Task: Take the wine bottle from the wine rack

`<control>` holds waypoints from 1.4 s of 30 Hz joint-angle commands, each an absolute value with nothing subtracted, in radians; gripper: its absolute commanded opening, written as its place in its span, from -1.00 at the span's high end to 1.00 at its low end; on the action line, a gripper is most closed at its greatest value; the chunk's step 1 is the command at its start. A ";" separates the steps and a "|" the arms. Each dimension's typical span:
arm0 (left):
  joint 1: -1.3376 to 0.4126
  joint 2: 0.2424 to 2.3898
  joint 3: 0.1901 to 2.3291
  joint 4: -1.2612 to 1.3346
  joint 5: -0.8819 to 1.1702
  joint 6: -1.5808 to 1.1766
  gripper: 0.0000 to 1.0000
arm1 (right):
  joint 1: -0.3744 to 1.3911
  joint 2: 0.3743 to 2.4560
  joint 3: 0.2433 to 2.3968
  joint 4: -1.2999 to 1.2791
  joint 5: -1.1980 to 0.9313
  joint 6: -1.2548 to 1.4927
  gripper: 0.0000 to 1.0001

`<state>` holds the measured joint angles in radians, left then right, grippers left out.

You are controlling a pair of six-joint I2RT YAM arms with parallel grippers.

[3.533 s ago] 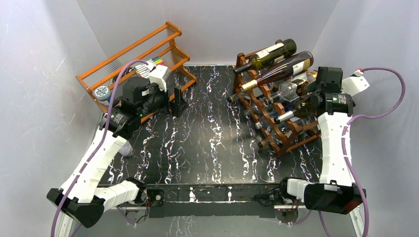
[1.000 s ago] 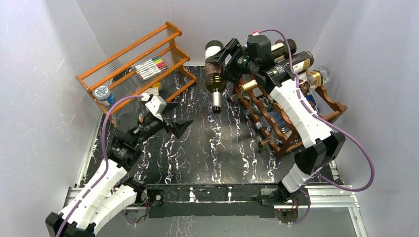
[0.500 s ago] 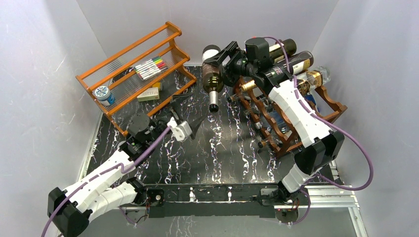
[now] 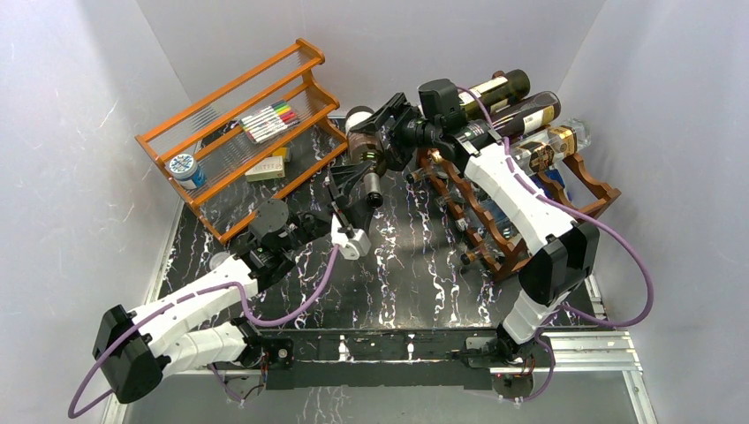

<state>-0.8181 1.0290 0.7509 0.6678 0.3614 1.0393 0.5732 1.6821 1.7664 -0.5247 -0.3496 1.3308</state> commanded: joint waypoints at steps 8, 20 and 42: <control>-0.837 1.026 0.813 0.704 0.360 1.118 0.26 | 0.597 1.635 1.728 -0.370 -0.444 1.411 0.30; -0.856 0.949 0.845 0.516 0.280 1.142 1.00 | 0.587 1.611 1.714 -0.448 -0.380 1.362 -0.96; -0.834 0.956 0.840 0.438 -0.329 0.402 1.00 | 0.546 1.491 1.811 -0.483 -0.360 0.611 -0.96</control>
